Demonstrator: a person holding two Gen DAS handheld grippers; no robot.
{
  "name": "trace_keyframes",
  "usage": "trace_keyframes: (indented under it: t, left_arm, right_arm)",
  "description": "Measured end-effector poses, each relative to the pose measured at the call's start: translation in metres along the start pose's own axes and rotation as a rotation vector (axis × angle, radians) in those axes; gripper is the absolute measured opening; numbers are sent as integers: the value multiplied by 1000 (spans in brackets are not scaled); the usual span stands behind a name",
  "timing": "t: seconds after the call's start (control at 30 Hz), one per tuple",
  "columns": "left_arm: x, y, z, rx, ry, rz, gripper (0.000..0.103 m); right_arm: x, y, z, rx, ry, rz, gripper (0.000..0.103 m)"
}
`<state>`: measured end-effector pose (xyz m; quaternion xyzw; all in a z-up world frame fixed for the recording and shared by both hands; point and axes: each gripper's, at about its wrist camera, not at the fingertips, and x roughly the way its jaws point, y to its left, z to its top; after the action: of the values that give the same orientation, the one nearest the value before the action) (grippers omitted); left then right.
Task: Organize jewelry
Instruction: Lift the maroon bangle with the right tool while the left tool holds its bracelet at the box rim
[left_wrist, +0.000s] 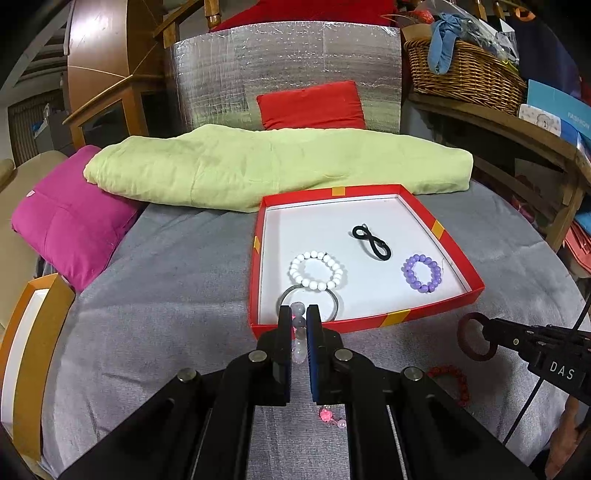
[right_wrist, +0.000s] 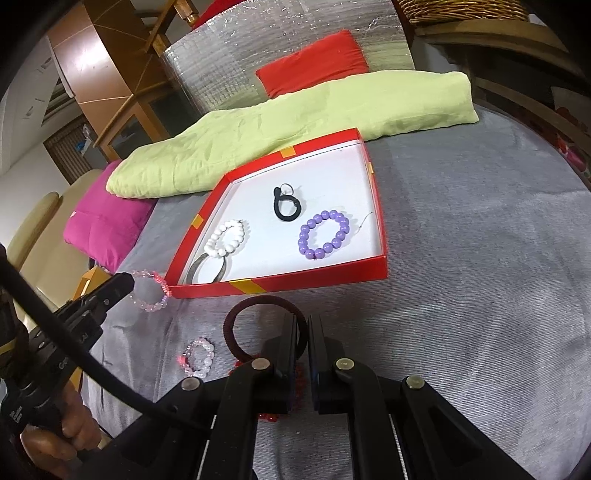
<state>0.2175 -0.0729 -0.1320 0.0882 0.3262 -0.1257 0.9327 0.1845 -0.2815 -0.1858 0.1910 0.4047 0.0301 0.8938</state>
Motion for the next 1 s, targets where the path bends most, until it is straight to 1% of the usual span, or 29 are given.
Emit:
trace_keyframes:
  t: [0.27,0.67,1.0]
  left_arm:
    - [-3,2,2,-10,-6,-1,8]
    - [-5,1,10,-35,-34,-6,8]
    - [-4,0,16,-56,-49,-26,8]
  right_arm:
    - [-3,5,1,-6,-17,6,6]
    - [-10,2,10,10,-53,14,6]
    - [-17,-5,19,36,-91,22,6]
